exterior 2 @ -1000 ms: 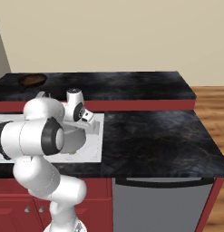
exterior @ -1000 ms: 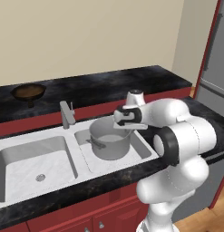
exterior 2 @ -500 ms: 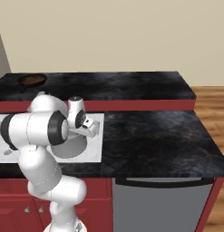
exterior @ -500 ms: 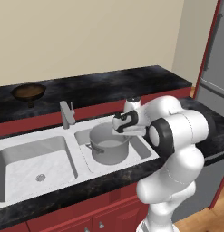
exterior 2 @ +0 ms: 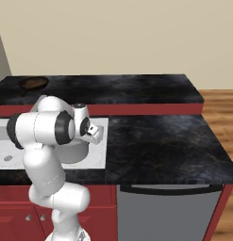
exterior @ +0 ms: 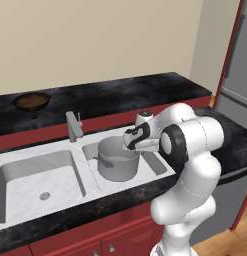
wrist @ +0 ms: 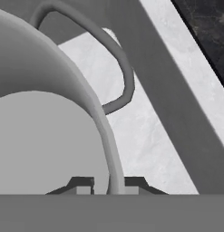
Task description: Pick the pan and pot and place them in the sink. Then turn on the water.
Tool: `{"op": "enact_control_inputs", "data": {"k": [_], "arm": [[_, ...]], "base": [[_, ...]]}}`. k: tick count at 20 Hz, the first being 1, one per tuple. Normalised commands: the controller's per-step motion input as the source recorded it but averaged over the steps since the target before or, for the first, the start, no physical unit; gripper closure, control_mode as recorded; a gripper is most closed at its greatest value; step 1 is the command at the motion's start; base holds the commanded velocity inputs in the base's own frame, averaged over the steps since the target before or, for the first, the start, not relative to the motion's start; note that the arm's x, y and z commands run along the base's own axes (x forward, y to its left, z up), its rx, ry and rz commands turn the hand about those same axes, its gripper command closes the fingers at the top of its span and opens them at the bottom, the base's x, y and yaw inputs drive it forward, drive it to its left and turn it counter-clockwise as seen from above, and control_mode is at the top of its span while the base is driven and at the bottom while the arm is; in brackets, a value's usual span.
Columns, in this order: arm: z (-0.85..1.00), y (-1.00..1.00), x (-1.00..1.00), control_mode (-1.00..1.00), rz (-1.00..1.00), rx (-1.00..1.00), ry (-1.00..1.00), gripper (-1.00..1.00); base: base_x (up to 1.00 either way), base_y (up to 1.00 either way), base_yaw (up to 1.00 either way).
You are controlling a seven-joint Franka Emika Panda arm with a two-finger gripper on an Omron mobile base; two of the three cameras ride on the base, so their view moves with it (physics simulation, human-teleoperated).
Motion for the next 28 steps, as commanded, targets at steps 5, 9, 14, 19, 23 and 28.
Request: {"op": "enact_control_inputs", "data": {"k": [5,9,14,19,23,28], "arm": [[-0.17,0.01,0.07,-1.0,-0.04,0.0,-0.03,1.0],[0.0,0.0,0.0,-1.0,0.0,0.0,-0.01,1.0],[-0.16,0.0,0.0,-1.0,-0.02,-0.03,-0.03,1.0],[-0.27,0.0,0.0,-1.0,-0.01,-0.06,-0.06,1.0],[-0.16,0.0,0.0,-1.0,0.0,-0.05,-0.02,1.0],[-0.01,0.0,0.0,-1.0,0.0,-0.01,0.0,1.0]], "base": [[0.0,0.0,0.0],[0.0,0.0,0.0],[0.0,0.0,0.0],[0.0,0.0,0.0],[0.0,0.0,0.0],[0.0,0.0,0.0]]}}
